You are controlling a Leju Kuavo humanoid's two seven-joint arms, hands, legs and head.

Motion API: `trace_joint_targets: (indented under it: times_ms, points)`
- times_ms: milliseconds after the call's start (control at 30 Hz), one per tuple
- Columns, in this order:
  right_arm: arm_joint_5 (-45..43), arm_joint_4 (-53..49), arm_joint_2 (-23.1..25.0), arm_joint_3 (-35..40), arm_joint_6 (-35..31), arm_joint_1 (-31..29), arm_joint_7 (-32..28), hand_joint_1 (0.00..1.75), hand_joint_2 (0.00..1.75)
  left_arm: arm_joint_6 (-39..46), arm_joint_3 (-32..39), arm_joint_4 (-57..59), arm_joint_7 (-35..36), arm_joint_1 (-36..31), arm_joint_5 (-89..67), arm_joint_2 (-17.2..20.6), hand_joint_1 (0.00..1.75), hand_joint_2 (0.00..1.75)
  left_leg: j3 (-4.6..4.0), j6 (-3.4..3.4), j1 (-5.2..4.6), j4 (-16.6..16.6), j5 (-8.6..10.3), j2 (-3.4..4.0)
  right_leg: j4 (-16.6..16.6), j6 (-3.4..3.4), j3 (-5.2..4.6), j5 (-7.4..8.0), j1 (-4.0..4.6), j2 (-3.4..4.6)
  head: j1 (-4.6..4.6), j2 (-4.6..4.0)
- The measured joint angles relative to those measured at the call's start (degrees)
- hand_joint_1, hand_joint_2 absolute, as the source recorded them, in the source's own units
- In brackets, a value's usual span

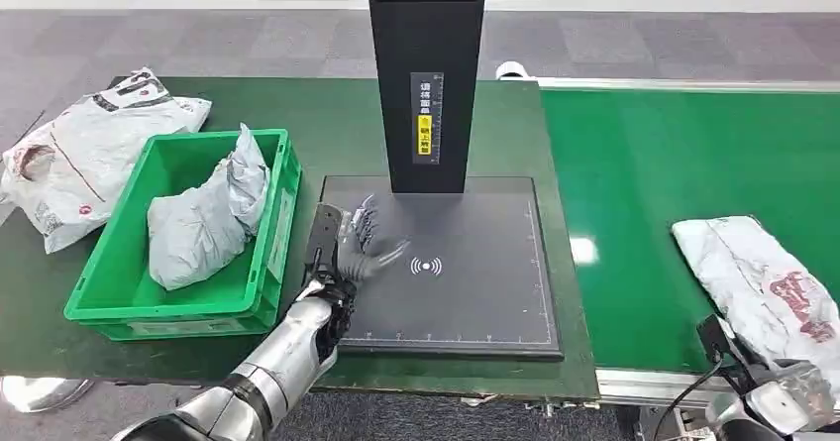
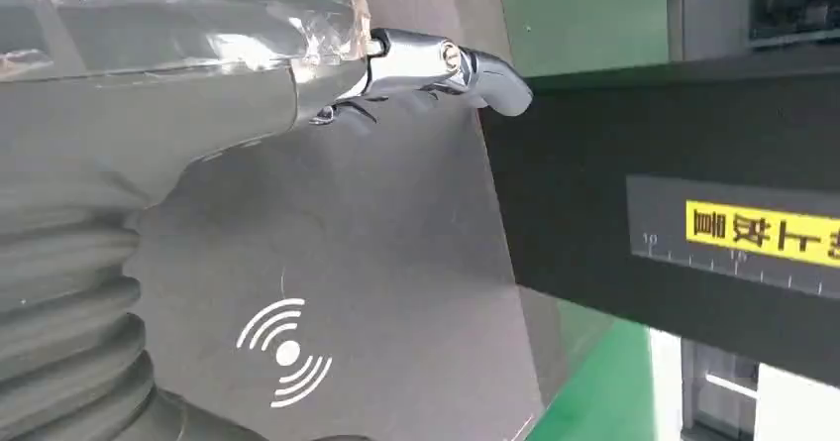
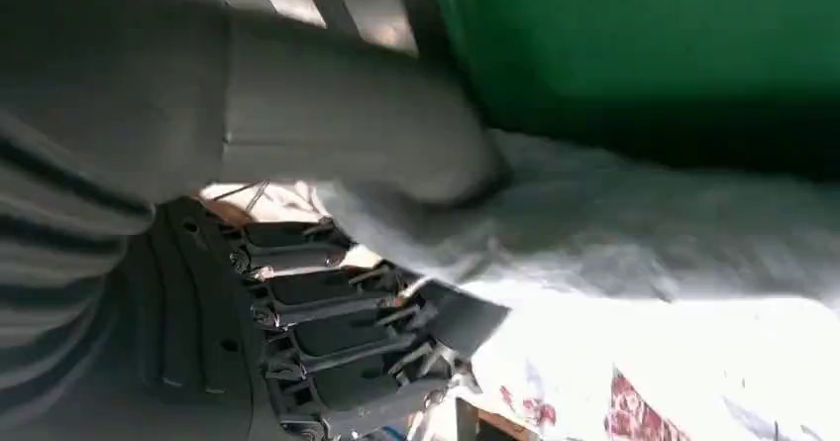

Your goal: Moved the parcel from conveyor to table for the left to box.

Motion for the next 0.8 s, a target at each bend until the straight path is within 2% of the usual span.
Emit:
trace_joint_targets:
  times_ms: [100, 167, 267, 400, 433, 533, 700, 800]
  points:
    - [-0.7, 0.2, 0.4, 0.0, -3.4, -0.4, -4.0, 1.75, 1.75, 0.0, 0.6, -0.2, 0.2, 0.1, -0.2, 0.2, 0.00, 1.75, -0.03, 0.00, 0.00, 0.0, 0.00, 0.00, 0.0, 0.00, 0.00, 0.00, 0.01, -0.01, 0.02, 0.00]
    - [-1.6, 0.2, 1.5, 0.0, -7.3, -1.0, -8.8, 1.75, 1.75, 0.6, 1.2, -0.7, 0.2, 0.4, -0.4, 0.4, 0.00, 1.75, -0.05, -0.02, 0.00, 0.0, 0.01, 0.03, 0.0, -0.01, -0.01, 0.01, 0.00, 0.04, 0.02, 0.00]
    - [-7.9, -2.3, 5.2, 0.0, -17.1, -2.2, -25.6, 1.75, 1.75, 2.1, 2.6, -2.4, 0.2, 1.3, -1.1, 0.8, 0.00, 1.75, -0.03, -0.07, 0.02, 0.0, 0.04, 0.12, 0.1, -0.02, -0.07, 0.01, 0.03, 0.14, 0.02, 0.00]
    - [-18.4, -11.1, 12.8, 2.0, -18.4, -2.5, -39.8, 1.75, 1.75, 3.2, 4.5, -4.4, 0.3, 1.9, -1.8, 1.2, 0.00, 1.75, 0.00, -0.24, 0.10, 0.0, 0.16, 0.00, 0.1, -0.07, -0.07, 0.02, 0.20, 0.10, 0.00, 0.00]
    - [-21.6, -14.0, 14.3, 3.7, -17.7, -1.9, -40.9, 1.75, 1.75, 3.5, 4.8, -4.8, 0.3, 2.0, -2.2, 1.3, 0.00, 1.75, 0.00, -0.25, 0.10, 0.0, 0.18, -0.05, 0.1, -0.08, -0.06, 0.01, 0.24, 0.05, 0.00, 0.00]
    - [-27.8, -23.8, 17.4, 13.0, -16.7, 1.5, -37.7, 1.75, 1.75, 3.9, 6.0, -5.9, 0.1, 2.4, -3.0, 1.7, 0.00, 1.75, -0.05, -0.28, 0.12, 0.0, 0.19, -0.15, 0.1, -0.11, -0.08, -0.02, 0.26, -0.02, 0.00, 0.00]
    - [-31.7, -32.4, 18.4, 24.4, -17.6, 4.3, -35.2, 1.75, 1.75, 3.9, 7.0, -6.8, 0.1, 2.6, -3.4, 2.0, 0.00, 1.75, -0.06, -0.29, 0.12, 0.0, 0.16, -0.16, 0.1, -0.10, -0.11, -0.05, 0.16, -0.02, 0.00, 0.00]
    - [-33.5, -34.9, 18.5, 28.0, -17.2, 5.2, -39.2, 1.75, 1.75, 4.8, 7.3, -7.1, -0.5, 2.6, -4.1, 2.3, 0.00, 1.75, -0.10, -0.26, 0.11, 0.0, 0.15, -0.16, 0.1, -0.08, -0.10, -0.04, 0.11, -0.02, 0.00, 0.00]
